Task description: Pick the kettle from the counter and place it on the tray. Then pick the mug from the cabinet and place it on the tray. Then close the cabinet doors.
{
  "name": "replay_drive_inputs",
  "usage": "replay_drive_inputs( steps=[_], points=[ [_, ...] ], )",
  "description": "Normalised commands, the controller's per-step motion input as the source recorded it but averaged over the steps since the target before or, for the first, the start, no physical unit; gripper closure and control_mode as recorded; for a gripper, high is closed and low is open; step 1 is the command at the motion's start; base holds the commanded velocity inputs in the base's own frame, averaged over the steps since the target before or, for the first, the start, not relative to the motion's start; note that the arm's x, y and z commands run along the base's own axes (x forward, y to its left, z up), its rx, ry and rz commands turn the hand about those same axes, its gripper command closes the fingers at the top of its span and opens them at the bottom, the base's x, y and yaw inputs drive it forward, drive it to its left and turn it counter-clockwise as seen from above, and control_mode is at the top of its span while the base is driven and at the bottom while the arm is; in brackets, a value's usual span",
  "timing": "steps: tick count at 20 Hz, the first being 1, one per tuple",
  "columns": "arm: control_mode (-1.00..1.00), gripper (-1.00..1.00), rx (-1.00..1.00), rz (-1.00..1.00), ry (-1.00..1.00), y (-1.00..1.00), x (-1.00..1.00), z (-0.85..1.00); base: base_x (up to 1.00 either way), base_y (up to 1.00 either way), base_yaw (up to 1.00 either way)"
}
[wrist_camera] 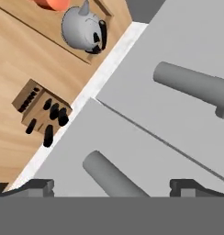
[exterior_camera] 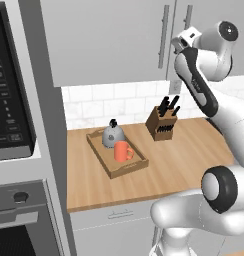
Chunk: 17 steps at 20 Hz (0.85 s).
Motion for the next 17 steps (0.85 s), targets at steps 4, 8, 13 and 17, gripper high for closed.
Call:
replay_drive_inputs(
  steps=[4, 8, 13, 17],
  points=[
    [-1.0, -1.0, -0.06, -0.07, 0.07, -0.01, 0.44, -0.37, 0.0, 0.0, 0.0],
    [-1.0, -1.0, 0.0, -0.1, 0.31, -0.04, 0.38, -0.32, 0.0, 0.0, 0.0],
    [-1.0, -1.0, 0.0, -0.07, 0.24, -0.07, 0.3, -0.39, 0.0, 0.0, 0.0],
    [-1.0, -1.0, -0.02, -0.04, 0.08, -0.08, 0.23, -0.47, 0.0, 0.0, 0.0]
  ],
)
